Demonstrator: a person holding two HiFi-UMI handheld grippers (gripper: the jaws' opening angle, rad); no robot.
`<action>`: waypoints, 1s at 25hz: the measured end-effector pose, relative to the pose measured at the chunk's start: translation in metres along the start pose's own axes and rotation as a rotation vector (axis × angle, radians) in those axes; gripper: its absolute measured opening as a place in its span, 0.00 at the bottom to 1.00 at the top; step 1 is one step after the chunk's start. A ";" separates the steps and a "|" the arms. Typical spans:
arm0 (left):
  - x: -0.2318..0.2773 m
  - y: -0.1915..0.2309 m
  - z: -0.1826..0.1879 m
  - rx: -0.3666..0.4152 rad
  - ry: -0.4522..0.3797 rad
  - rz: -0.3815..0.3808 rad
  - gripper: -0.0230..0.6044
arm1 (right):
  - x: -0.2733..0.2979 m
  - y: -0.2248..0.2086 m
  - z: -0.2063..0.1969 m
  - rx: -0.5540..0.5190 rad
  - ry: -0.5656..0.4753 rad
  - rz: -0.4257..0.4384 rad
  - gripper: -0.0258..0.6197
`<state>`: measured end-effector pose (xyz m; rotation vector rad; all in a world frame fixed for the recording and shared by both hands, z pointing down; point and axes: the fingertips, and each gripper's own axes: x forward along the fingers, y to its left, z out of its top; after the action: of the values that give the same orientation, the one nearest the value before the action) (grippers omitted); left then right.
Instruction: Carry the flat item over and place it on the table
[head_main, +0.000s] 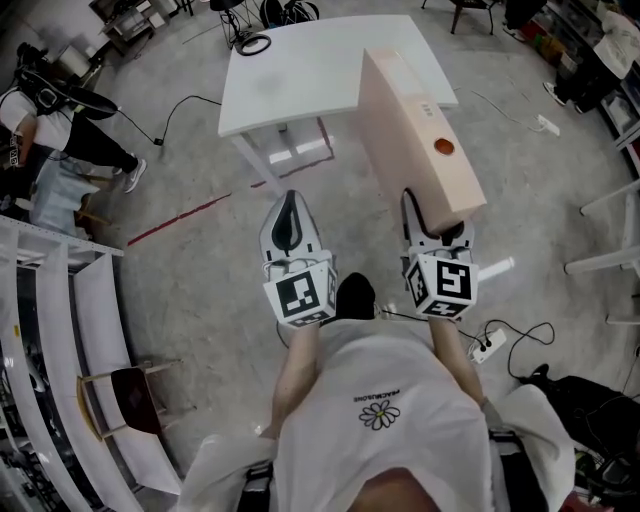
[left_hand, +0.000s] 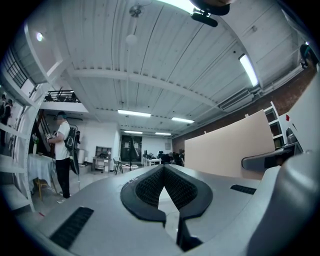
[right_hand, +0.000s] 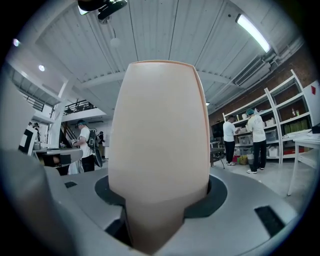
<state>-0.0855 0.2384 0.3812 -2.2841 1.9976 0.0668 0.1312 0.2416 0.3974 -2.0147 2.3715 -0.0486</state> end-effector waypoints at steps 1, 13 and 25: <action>0.002 0.002 -0.001 -0.001 0.003 0.005 0.06 | 0.003 -0.001 -0.001 0.003 0.004 -0.002 0.47; 0.086 0.023 -0.018 -0.025 -0.029 -0.005 0.06 | 0.064 -0.014 0.001 -0.015 -0.046 -0.031 0.47; 0.228 0.038 0.003 -0.047 -0.095 -0.068 0.06 | 0.172 -0.050 0.029 -0.011 -0.093 -0.130 0.47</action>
<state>-0.0920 0.0094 0.3530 -2.3287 1.8902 0.2143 0.1536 0.0635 0.3703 -2.1235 2.1892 0.0538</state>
